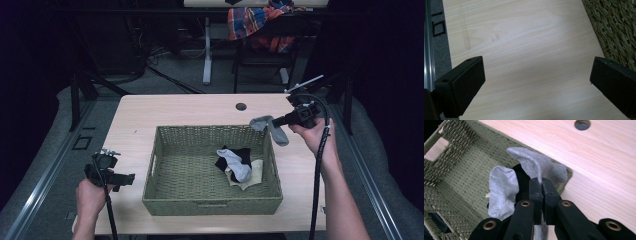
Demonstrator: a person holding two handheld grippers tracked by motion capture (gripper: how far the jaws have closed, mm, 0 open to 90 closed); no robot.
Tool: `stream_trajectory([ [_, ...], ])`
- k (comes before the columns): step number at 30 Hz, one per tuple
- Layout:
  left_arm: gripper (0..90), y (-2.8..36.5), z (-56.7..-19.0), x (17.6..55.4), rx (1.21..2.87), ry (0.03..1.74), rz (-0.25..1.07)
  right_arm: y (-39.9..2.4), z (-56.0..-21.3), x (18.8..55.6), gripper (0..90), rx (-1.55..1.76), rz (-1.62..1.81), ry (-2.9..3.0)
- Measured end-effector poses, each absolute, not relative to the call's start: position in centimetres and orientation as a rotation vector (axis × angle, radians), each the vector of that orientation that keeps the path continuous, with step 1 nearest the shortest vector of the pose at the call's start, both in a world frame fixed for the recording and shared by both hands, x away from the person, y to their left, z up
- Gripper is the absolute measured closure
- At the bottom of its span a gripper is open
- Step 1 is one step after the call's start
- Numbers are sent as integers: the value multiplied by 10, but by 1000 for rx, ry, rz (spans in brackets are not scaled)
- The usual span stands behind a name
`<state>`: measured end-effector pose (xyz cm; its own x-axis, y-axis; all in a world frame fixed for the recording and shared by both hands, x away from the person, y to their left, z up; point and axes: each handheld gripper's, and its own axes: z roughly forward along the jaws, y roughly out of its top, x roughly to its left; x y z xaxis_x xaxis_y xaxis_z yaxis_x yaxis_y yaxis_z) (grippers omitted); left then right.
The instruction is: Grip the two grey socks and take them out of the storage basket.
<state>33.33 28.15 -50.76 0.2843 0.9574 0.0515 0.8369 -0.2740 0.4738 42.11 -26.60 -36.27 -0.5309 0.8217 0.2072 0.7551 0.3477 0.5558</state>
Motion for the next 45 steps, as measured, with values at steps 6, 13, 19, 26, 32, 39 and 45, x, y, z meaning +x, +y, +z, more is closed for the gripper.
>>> stream_trajectory([
  [6,1,282,-507,333,2202,1627,474,-295,-360,419,883,1534,935,2411],
  [13,1,282,-507,333,2201,1627,473,-317,-367,420,884,1612,900,2354],
  [19,1,282,-507,333,2206,1627,474,-327,-379,425,885,1675,856,2338],
  [26,1,282,-507,333,2206,1627,476,-337,-403,434,885,1733,777,2356],
  [32,1,282,-507,333,2206,1626,476,-339,-418,439,886,1764,726,2365],
  [39,1,281,-507,333,2206,1627,472,-336,-447,447,885,1797,624,2386],
  [45,1,281,-507,334,2209,1624,472,-336,-470,453,885,1840,540,2412],
])
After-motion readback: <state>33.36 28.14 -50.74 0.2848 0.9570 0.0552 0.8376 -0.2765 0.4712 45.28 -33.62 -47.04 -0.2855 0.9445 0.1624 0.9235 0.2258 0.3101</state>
